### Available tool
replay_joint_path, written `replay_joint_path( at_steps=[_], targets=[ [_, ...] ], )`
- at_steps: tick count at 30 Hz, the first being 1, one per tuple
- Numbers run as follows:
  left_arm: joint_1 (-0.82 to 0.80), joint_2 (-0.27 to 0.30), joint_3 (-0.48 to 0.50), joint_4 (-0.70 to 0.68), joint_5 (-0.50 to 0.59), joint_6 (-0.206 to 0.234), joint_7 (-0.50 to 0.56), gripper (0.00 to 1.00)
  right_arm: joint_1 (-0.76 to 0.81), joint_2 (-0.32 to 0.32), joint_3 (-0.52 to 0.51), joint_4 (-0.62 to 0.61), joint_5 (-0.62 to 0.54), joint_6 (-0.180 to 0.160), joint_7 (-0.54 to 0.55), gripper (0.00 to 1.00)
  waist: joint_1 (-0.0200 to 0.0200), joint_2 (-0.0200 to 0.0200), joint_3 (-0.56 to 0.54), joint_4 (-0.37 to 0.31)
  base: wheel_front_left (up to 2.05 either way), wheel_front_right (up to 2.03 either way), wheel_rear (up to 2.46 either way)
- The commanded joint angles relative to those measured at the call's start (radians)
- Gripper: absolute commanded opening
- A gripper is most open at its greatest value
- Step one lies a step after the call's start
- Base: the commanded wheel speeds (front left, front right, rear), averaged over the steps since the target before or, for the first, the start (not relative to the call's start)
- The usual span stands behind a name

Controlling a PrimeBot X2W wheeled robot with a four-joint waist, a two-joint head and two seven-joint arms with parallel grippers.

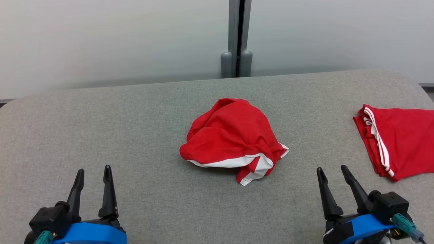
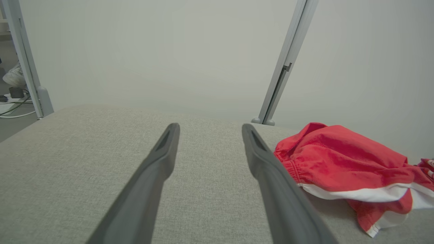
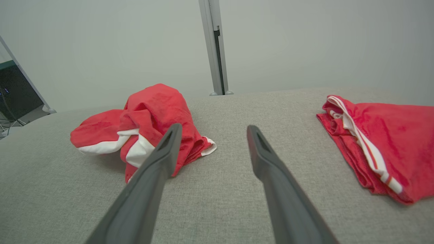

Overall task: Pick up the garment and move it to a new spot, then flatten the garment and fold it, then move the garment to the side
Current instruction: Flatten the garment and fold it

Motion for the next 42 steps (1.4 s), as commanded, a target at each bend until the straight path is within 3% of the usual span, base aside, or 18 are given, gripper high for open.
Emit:
replay_joint_path(
  at_steps=[1,9,14,21,26,33,34,35,36,42],
  targets=[
    [0.008,0.003,-0.002,-0.005,-0.004,0.002,0.003,1.0,-0.01,-0.001,0.002,-0.002,0.003,0.001,-0.007,1.0,0.0001,0.0,0.002,-0.001,0.0,0.0,0.0],
    [-0.038,0.008,-0.022,-0.02,0.004,-0.009,0.029,1.0,-0.021,-0.001,0.016,-0.002,0.007,0.001,-0.006,1.0,0.0001,0.0,0.013,-0.013,0.0,0.0,0.0],
    [-0.118,-0.014,-0.085,0.024,-0.001,-0.058,0.095,1.0,-0.039,-0.001,0.038,0.001,0.009,0.001,-0.011,1.0,0.0001,0.0,0.036,-0.031,0.0,0.0,0.0],
    [-0.247,-0.079,-0.154,0.208,-0.047,-0.172,0.155,1.0,-0.073,-0.001,0.08,0.014,0.027,0.001,-0.024,1.0,0.0001,0.0,0.086,-0.088,0.0,0.0,0.0],
    [-0.318,-0.123,-0.159,0.348,-0.083,-0.197,0.186,1.0,-0.095,-0.001,0.102,0.028,0.037,0.001,-0.038,1.0,0.0001,0.0,0.124,-0.13,0.0,0.0,0.0],
    [-0.383,-0.134,-0.15,0.447,-0.098,-0.223,0.175,1.0,-0.114,-0.001,0.113,0.051,0.049,0.001,-0.057,1.0,0.0001,0.0,0.152,-0.16,0.0,0.0,0.0],
    [-0.39,-0.134,-0.151,0.455,-0.101,-0.231,0.171,0.78,-0.117,-0.001,0.113,0.053,0.051,0.001,-0.06,1.0,0.0001,0.0,0.154,-0.161,0.0,0.0,0.0],
    [-0.396,-0.135,-0.153,0.461,-0.102,-0.239,0.166,0.18,-0.12,-0.001,0.113,0.056,0.052,0.001,-0.06,1.0,0.0001,0.0,0.155,-0.161,0.0,0.0,0.0],
    [-0.401,-0.137,-0.155,0.465,-0.103,-0.247,0.161,0.0,-0.122,-0.001,0.113,0.059,0.053,0.001,-0.062,1.0,0.0001,0.0,0.155,-0.161,0.0,0.0,0.0],
    [-0.468,-0.185,-0.175,0.42,-0.12,-0.28,0.141,0.0,-0.116,-0.001,0.101,0.075,0.049,0.001,-0.068,1.0,0.0001,0.0,0.133,-0.144,0.0,0.0,0.0]
  ],
)
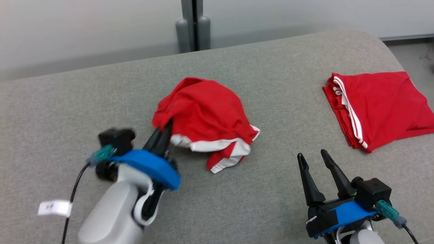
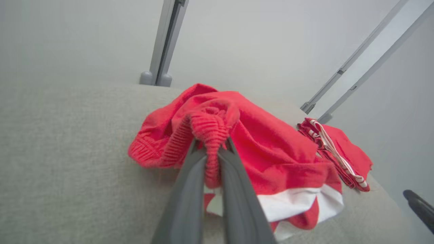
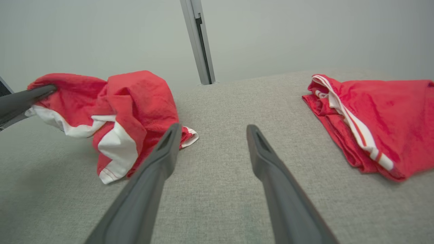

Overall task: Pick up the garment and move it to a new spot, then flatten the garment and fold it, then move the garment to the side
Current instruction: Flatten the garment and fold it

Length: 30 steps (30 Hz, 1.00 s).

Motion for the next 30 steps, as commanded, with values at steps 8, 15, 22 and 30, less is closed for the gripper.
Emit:
replay_joint_path(
  at_steps=[8,15,22,30],
  targets=[
    [-0.221,-0.106,-0.068,-0.101,0.015,0.026,0.041,0.0,0.015,-0.001,-0.002,0.006,-0.002,0.001,0.008,1.0,-0.0001,-0.0001,-0.044,0.038,0.0,0.0,0.0],
    [-0.351,-0.129,-0.15,-0.188,-0.129,0.12,-0.015,0.0,0.022,-0.001,0.006,0.007,0.004,0.001,0.013,1.0,-0.0001,-0.0001,-0.066,0.05,0.0,0.0,0.0],
    [-0.276,-0.085,-0.178,-0.109,-0.16,0.227,-0.052,0.0,0.022,-0.001,0.003,-0.003,0.017,0.001,0.005,1.0,-0.0001,-0.0001,-0.051,0.092,0.0,0.0,0.0],
    [-0.091,0.058,-0.155,-0.03,-0.167,0.278,-0.051,0.0,0.017,-0.001,-0.002,0.002,0.014,0.001,0.001,1.0,-0.0001,-0.0001,-0.039,0.163,0.0,0.0,0.0]
  ],
)
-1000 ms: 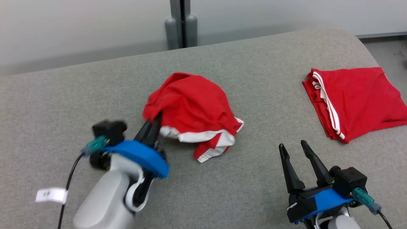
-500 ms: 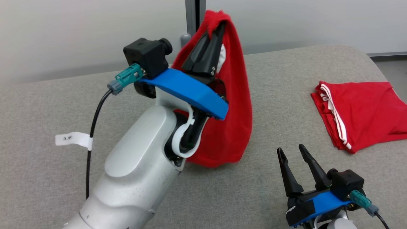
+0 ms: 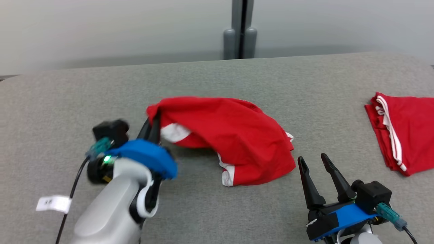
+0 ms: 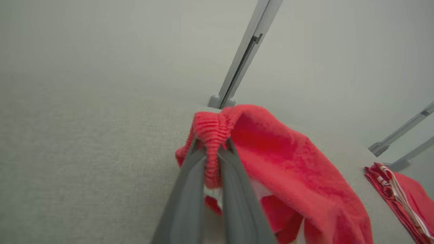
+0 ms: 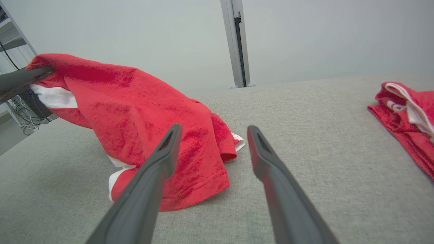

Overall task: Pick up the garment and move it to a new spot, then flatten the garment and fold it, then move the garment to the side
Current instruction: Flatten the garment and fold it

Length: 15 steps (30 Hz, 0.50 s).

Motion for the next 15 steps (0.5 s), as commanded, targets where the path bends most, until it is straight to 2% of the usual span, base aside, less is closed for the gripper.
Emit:
replay_joint_path(
  at_steps=[1,10,12,13,14,15],
  targets=[
    [0.026,0.017,0.008,0.007,-0.005,0.009,-0.007,0.0,-0.001,-0.001,0.0,-0.001,-0.005,0.001,-0.002,1.0,0.0,0.0,0.006,0.014,0.0,0.0,0.0],
    [0.153,0.123,-0.02,0.027,0.044,0.085,0.01,0.0,-0.007,-0.001,0.006,-0.007,-0.012,0.001,0.01,1.0,0.0,0.0,0.002,0.035,0.0,0.0,0.0],
    [0.165,0.133,-0.028,0.021,0.05,0.09,0.01,0.0,-0.003,-0.001,0.007,-0.009,-0.013,0.001,0.012,1.0,0.0,0.0,0.002,0.036,0.0,0.0,0.0],
    [0.168,0.137,-0.035,0.019,0.057,0.083,0.008,0.26,-0.002,-0.001,0.008,-0.01,-0.013,0.001,0.014,1.0,0.0,0.0,0.003,0.036,0.0,0.0,0.0],
    [0.17,0.14,-0.042,0.018,0.061,0.073,0.002,0.99,-0.001,-0.001,0.008,-0.011,-0.013,0.001,0.016,1.0,0.0,0.0,0.003,0.036,0.0,0.0,0.0],
    [0.173,0.141,-0.039,0.022,0.059,0.07,-0.004,1.0,-0.001,-0.001,0.008,-0.012,-0.012,0.001,0.017,1.0,0.0,0.0,0.004,0.035,0.0,0.0,0.0]
  ],
)
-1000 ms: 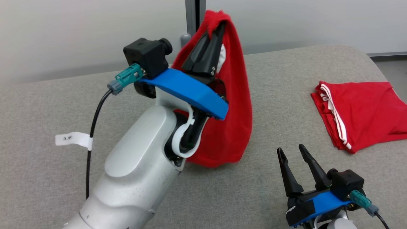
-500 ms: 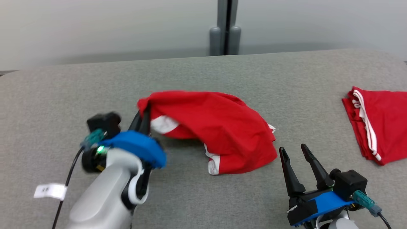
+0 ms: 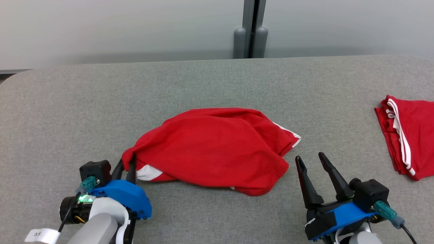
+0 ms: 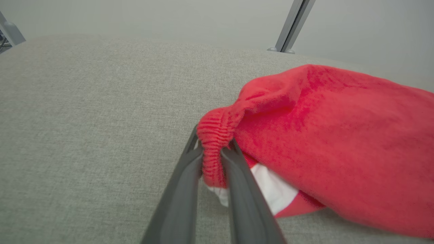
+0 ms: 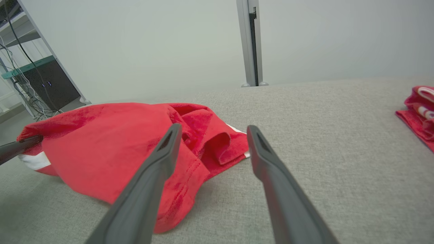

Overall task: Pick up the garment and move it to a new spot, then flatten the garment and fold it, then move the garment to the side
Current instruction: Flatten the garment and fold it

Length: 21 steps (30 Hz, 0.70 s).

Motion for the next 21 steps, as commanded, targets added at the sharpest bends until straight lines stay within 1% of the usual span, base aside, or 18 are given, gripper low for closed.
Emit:
replay_joint_path(
  at_steps=[1,3,6,9,12,13,18,21],
  targets=[
    [0.009,0.003,0.004,0.002,0.002,-0.008,-0.019,1.0,0.003,-0.001,0.002,-0.003,-0.002,0.001,0.003,1.0,0.0,-0.0001,0.0,-0.002,0.0,0.0,0.0],
    [0.015,-0.004,0.014,-0.005,-0.007,-0.023,-0.047,1.0,0.002,-0.001,0.001,-0.006,-0.003,0.001,0.006,1.0,0.0,-0.0001,-0.003,-0.004,0.0,0.0,0.0],
    [0.021,0.004,0.029,-0.031,0.014,-0.056,-0.093,1.0,0.008,-0.001,-0.009,-0.011,-0.007,0.001,0.01,1.0,0.0,-0.0001,-0.012,-0.004,0.0,0.0,0.0],
    [0.05,0.008,0.067,-0.062,0.037,-0.084,-0.113,1.0,0.015,-0.001,-0.016,-0.016,-0.015,0.001,0.015,1.0,0.0,-0.0001,-0.02,-0.004,0.0,0.0,0.0],
    [0.081,0.007,0.139,-0.128,0.09,-0.108,-0.116,1.0,0.019,-0.001,-0.02,-0.021,-0.018,0.001,0.022,1.0,0.0,-0.0001,-0.029,-0.006,0.0,0.0,0.0],
    [0.081,0.007,0.139,-0.128,0.09,-0.108,-0.116,1.0,0.019,-0.001,-0.02,-0.021,-0.018,0.001,0.022,1.0,0.0,-0.0001,-0.029,-0.006,0.0,0.0,0.0],
    [0.178,-0.003,0.268,-0.216,0.187,-0.147,-0.116,1.0,0.033,-0.001,-0.019,-0.026,-0.015,0.001,0.033,1.0,0.0,-0.0001,-0.048,-0.016,0.0,0.0,0.0],
    [0.234,-0.015,0.312,-0.239,0.227,-0.155,-0.116,1.0,0.043,-0.001,-0.016,-0.022,-0.007,0.001,0.042,1.0,0.0,-0.0001,-0.061,-0.02,0.0,0.0,0.0]
  ],
)
